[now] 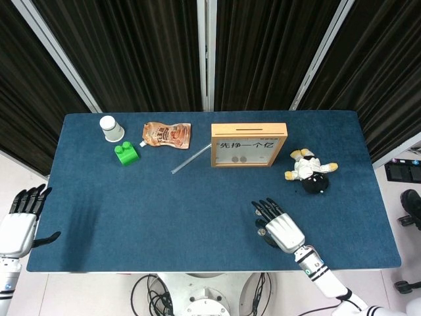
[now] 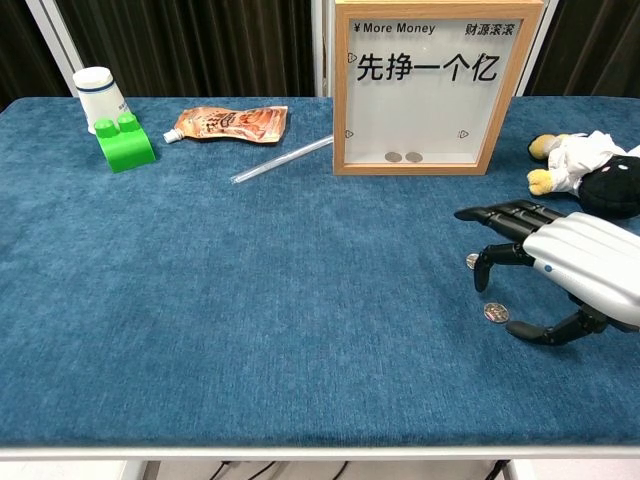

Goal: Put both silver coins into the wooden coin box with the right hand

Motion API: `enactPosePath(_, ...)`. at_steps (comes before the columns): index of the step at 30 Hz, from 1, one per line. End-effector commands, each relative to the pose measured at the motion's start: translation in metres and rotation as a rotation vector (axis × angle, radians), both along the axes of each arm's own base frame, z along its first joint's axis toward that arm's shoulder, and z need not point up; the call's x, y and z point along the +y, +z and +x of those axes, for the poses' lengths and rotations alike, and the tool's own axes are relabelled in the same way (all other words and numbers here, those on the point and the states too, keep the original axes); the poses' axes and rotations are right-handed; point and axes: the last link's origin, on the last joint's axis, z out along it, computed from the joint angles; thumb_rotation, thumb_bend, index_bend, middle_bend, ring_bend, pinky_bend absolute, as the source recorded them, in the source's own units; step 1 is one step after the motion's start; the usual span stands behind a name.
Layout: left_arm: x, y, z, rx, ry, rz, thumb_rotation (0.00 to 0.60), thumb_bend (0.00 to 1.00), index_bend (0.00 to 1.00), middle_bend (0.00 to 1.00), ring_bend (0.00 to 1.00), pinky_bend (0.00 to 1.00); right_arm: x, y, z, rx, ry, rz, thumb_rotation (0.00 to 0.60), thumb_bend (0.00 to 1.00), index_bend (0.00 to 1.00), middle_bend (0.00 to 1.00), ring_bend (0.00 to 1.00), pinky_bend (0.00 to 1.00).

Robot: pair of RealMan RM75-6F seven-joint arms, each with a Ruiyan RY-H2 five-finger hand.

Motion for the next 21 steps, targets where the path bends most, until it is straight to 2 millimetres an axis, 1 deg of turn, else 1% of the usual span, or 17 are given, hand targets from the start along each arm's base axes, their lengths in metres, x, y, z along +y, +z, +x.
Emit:
enactPosePath(1, 0.0, 0.0001, 0.0001, -0.002, 0.0, -0.001, 0.6, 0.04, 0.04, 0.0, 0.0, 0.0, 0.0002, -0.0011, -0.0011, 0.003, -0.005, 0.005, 0.6, 0.14, 0.44, 0.0, 0.0, 0.0)
enactPosePath(11, -0.0013, 0.0005, 0.0008, -0.006, 0.001, -0.004, 0.6, 0.04, 0.04, 0.0, 0.0, 0.0, 0.0016, -0.0011, -0.0038, 0.0, -0.013, 0.006, 0.6, 0.14, 0.5, 0.0, 0.0, 0.0)
enactPosePath(18, -0.0023, 0.0, 0.001, -0.006, 0.002, -0.008, 0.6, 0.04, 0.04, 0.0, 0.0, 0.0, 0.0022, -0.0009, -0.0069, 0.007, -0.022, 0.007, 0.6, 0.14, 0.5, 0.0, 0.0, 0.0)
enactPosePath(21, -0.0027, -0.0001, 0.001, -0.006, 0.004, -0.009, 0.6, 0.04, 0.04, 0.0, 0.0, 0.0, 0.0026, -0.0016, -0.0076, 0.009, -0.024, 0.016, 0.6, 0.14, 0.46, 0.0, 0.0, 0.0)
